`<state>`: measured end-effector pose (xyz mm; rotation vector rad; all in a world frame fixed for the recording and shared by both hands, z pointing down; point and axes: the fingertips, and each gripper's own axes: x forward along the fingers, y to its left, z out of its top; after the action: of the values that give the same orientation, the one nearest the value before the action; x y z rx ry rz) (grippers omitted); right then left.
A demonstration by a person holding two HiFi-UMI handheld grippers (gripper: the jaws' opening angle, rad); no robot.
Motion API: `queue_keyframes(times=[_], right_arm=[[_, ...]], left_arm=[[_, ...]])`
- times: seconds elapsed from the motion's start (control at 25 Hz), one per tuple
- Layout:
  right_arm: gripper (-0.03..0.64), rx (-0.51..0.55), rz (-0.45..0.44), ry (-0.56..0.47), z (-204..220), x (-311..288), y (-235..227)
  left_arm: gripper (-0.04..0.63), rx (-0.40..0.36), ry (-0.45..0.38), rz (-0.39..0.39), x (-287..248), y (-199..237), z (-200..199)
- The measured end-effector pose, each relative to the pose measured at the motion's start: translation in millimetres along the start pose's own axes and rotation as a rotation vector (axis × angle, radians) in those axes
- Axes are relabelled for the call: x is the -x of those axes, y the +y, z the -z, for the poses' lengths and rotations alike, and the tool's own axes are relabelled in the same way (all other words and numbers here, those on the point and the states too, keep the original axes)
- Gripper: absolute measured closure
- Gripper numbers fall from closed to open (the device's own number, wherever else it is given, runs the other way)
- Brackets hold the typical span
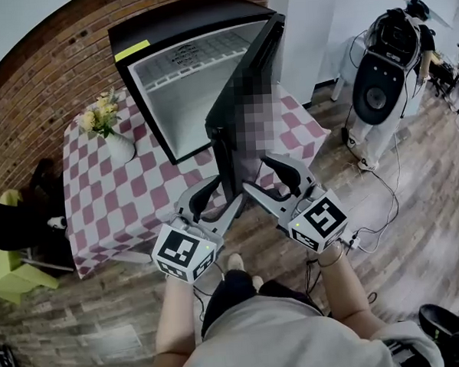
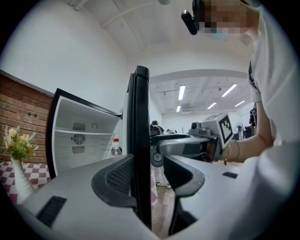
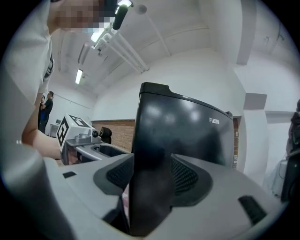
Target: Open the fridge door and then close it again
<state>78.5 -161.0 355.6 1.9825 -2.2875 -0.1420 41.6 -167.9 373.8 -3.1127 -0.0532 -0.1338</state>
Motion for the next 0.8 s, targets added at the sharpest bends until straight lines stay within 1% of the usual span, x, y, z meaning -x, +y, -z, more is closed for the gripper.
queue_keyframes(times=[0.2, 0.48, 0.68, 0.8], right_arm=[[0.38, -0.036, 0.035, -0.025, -5, 28, 2], [0.362, -0.055, 0.118, -0.033, -6, 56, -2], [0.359, -0.047, 0.181, -0.019, -7, 67, -11], [0.354, -0.054, 0.237, -0.014, -6, 76, -19]], left_arm=[[0.411, -0.017, 0.054, 0.09, -11, -37, 12], [0.411, 0.004, 0.045, 0.159, -30, -72, 14], [0.413, -0.013, 0.048, 0.216, -46, -93, 12], [0.417, -0.023, 0.048, 0.259, -56, -107, 11]])
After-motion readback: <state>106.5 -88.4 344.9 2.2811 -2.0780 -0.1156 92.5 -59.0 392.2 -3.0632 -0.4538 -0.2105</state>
